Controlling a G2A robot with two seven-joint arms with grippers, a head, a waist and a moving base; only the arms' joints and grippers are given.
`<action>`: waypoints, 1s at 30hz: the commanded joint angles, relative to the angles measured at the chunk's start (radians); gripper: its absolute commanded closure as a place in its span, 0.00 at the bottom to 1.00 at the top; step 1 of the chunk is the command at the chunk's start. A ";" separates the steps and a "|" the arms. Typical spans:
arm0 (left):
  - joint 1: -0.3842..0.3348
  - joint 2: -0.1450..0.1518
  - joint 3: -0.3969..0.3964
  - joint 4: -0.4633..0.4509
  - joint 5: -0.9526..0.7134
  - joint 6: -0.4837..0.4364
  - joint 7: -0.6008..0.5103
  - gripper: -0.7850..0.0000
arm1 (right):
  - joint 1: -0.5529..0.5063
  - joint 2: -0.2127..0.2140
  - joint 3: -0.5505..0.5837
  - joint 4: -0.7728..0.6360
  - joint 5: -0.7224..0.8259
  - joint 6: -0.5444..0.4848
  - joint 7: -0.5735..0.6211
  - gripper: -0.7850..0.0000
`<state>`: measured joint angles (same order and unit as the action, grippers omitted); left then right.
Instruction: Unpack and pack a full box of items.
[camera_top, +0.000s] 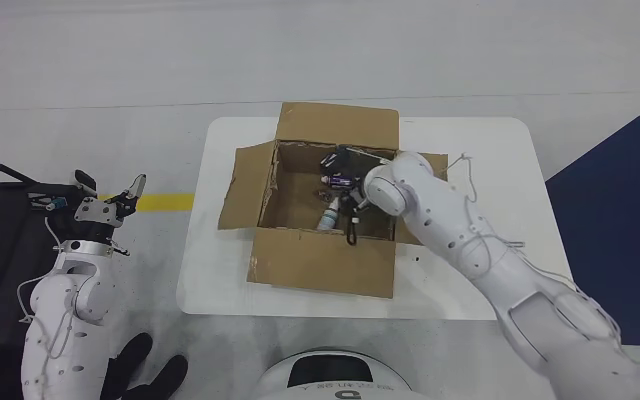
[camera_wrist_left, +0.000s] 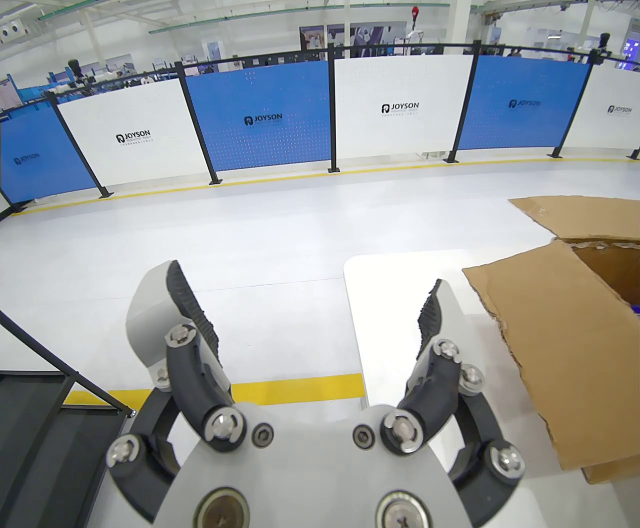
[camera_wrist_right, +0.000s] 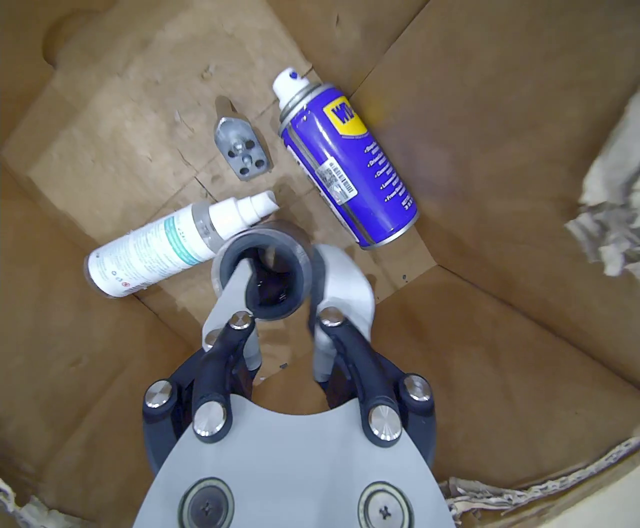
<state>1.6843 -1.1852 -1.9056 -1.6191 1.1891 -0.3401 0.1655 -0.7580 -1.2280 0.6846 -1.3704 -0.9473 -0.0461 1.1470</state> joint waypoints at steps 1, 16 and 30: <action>0.000 0.000 0.000 0.000 0.000 0.000 0.000 0.00 | -0.004 0.004 0.024 -0.018 -0.001 0.010 -0.010 0.00; 0.000 0.000 0.000 0.000 0.000 0.000 0.000 0.00 | -0.432 0.158 0.785 -0.408 0.253 -0.088 -0.007 0.08; 0.000 0.000 0.000 0.000 0.000 0.000 0.000 0.00 | -0.739 0.207 1.319 -0.300 0.643 -0.276 -0.020 0.00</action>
<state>1.6843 -1.1852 -1.9056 -1.6191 1.1891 -0.3401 0.1655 -1.4987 -1.0204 2.0041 -1.6702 -0.3036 -0.3237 1.1268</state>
